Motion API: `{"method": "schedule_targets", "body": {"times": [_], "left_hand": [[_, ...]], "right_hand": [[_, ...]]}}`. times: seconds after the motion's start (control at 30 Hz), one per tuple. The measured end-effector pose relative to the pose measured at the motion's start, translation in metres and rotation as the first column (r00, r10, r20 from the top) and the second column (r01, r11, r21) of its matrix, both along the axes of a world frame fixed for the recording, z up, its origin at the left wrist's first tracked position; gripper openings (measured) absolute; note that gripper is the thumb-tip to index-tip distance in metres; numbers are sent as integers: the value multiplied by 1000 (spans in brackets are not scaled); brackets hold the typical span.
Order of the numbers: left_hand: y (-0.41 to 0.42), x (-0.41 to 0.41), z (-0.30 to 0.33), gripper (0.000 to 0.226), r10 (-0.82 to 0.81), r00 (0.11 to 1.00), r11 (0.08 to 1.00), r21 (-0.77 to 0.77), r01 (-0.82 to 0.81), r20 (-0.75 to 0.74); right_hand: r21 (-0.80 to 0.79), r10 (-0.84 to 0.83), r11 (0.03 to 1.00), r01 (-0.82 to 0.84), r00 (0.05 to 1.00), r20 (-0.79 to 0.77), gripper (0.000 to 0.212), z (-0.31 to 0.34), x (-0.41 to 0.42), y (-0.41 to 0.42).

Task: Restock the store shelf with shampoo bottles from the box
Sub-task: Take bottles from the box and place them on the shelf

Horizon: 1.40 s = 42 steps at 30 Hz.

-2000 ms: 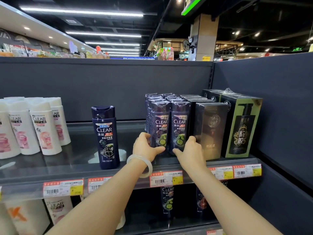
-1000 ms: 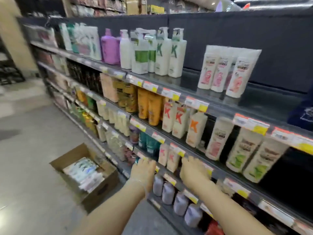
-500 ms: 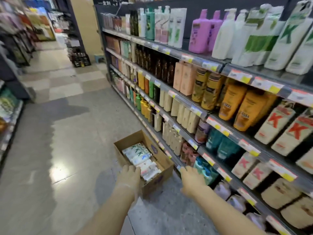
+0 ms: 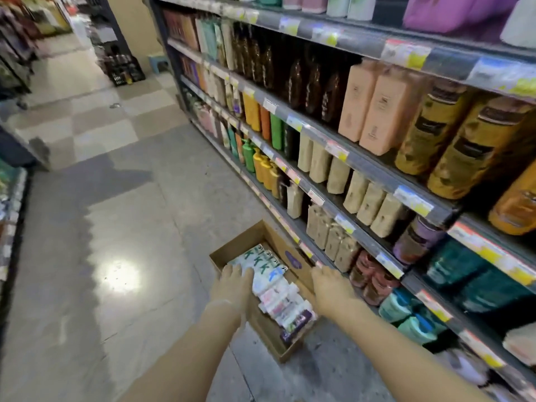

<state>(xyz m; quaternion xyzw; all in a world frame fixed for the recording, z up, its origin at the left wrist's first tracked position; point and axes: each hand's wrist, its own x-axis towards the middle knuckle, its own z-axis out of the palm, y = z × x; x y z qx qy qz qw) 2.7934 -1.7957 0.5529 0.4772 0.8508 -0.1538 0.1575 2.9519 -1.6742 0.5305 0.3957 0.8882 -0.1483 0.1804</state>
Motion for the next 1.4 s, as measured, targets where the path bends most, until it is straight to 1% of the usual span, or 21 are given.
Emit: {"method": "schedule_targets", "body": {"times": [0.2, 0.27, 0.33, 0.43, 0.5, 0.57, 0.6, 0.63, 0.7, 0.73, 0.77, 0.8, 0.83, 0.87, 1.03, 1.1, 1.17, 1.2, 1.27, 1.33, 1.4], "left_hand": [[90, -76, -25, 74, -96, 993, 995, 30, 95, 62], [124, -100, -38, 80, -151, 985, 988, 7, 151, 78], [156, -125, -54, 82, -222, 970, 974, -17, 225, 101], [201, -161, -88, 81, -328, 936, 940, -57, 338, 130], [224, -181, -114, 86, -387, 910, 906, -122, 406, 150], [239, -195, -141, 85, -440, 877, 860, -189, 473, 190], [244, -199, -157, 83, -459, 864, 840, -215, 498, 208], [248, -203, -175, 82, -474, 852, 822, -236, 519, 223], [250, -205, -214, 80, -493, 830, 788, -270, 554, 262], [249, -205, -235, 80, -500, 819, 772, -283, 568, 280], [248, -204, -255, 78, -509, 808, 756, -295, 585, 296], [247, -203, -275, 75, -515, 798, 740, -308, 598, 313], [245, -201, -297, 73, -519, 789, 724, -323, 610, 328], [244, -200, -320, 71, -521, 782, 708, -338, 620, 343], [236, -192, -436, 75, -510, 776, 657, -414, 630, 372], [233, -190, -479, 74, -503, 778, 634, -451, 628, 377], [229, -185, -521, 75, -517, 769, 609, -469, 639, 375], [226, -182, -540, 76, -511, 772, 610, -474, 635, 377], [219, -175, -575, 76, -442, 808, 653, -477, 588, 391], [210, -164, -604, 72, -326, 844, 729, -455, 511, 426], [200, -151, -629, 68, -214, 856, 820, -390, 420, 471]], "right_hand": [[-104, -190, 976, 193, 981, 36, 57, -23, -61, 69], [-130, -268, 954, 271, 963, 41, 58, -35, -78, 89], [-146, -341, 927, 346, 938, 64, 63, -51, -95, 106], [-175, -486, 851, 495, 869, 97, 65, -81, -119, 121], [-196, -576, 787, 585, 810, 105, 61, -106, -132, 128], [-236, -632, 730, 641, 765, 122, 61, -134, -143, 131], [-267, -672, 686, 677, 730, 124, 59, -148, -148, 129], [-292, -713, 643, 709, 692, 110, 59, -164, -152, 128], [-278, -773, 592, 756, 631, 69, 77, -201, -158, 122], [-263, -804, 553, 790, 589, 82, 76, -221, -157, 118], [-261, -832, 498, 827, 540, 124, 66, -242, -155, 113], [-267, -844, 443, 856, 499, 197, 65, -266, -152, 107], [-288, -851, 384, 877, 458, 259, 69, -291, -150, 101], [-287, -851, 352, 891, 432, 298, 71, -313, -148, 97], [-284, -842, 316, 905, 405, 355, 68, -433, -138, 81], [-317, -854, 269, 909, 378, 357, 70, -479, -138, 77], [-331, -880, 189, 925, 309, 360, 79, -518, -139, 73], [-332, -890, 145, 932, 269, 367, 84, -536, -139, 71], [-349, -903, 68, 935, 207, 377, 89, -568, -140, 66], [-347, -922, 9, 938, 142, 361, 90, -595, -141, 61], [-319, -934, -44, 947, 75, 350, 92, -615, -143, 56]]}}
